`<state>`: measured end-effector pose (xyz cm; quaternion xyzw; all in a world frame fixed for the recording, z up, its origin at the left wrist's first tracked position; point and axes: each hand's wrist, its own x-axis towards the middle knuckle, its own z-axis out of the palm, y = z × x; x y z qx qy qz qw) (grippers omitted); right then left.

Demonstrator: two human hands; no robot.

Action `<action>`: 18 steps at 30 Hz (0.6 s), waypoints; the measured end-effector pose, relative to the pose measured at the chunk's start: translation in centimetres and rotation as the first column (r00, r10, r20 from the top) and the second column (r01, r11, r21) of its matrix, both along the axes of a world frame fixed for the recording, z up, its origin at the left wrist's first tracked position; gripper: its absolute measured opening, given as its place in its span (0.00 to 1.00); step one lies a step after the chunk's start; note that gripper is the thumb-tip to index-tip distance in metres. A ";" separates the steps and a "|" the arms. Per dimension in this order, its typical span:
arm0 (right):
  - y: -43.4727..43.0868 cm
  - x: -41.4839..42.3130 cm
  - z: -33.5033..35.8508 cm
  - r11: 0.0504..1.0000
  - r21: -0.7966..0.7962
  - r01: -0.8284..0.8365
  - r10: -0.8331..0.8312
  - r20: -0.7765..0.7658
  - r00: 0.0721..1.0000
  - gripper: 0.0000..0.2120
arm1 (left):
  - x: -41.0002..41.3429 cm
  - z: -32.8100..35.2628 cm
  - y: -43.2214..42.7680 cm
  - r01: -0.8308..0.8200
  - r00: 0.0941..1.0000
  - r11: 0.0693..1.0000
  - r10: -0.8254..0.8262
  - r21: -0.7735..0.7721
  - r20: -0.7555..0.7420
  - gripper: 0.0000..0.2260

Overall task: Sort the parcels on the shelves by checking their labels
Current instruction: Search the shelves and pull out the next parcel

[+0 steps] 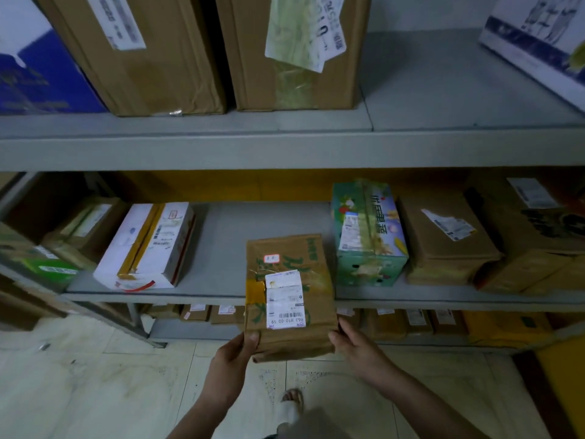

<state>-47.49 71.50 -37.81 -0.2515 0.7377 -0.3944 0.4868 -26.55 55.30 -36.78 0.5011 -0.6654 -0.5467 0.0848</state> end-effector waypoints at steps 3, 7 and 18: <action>-4.0 -1.3 -2.2 0.990 0.049 0.135 -0.136 0.013 0.991 0.18 | -2.3 -1.5 -4.1 0.034 0.999 0.999 -0.035 0.018 0.015 0.15; -9.3 -3.3 -4.2 0.949 0.121 0.291 -0.275 -0.133 0.952 0.21 | -6.0 -3.2 -9.0 0.110 0.994 0.993 -0.111 0.050 0.014 0.11; -17.0 -10.3 -8.0 0.893 0.075 0.443 -0.429 -0.149 0.891 0.29 | -13.9 -4.6 -18.0 0.259 0.965 0.963 -0.254 -0.075 0.063 0.20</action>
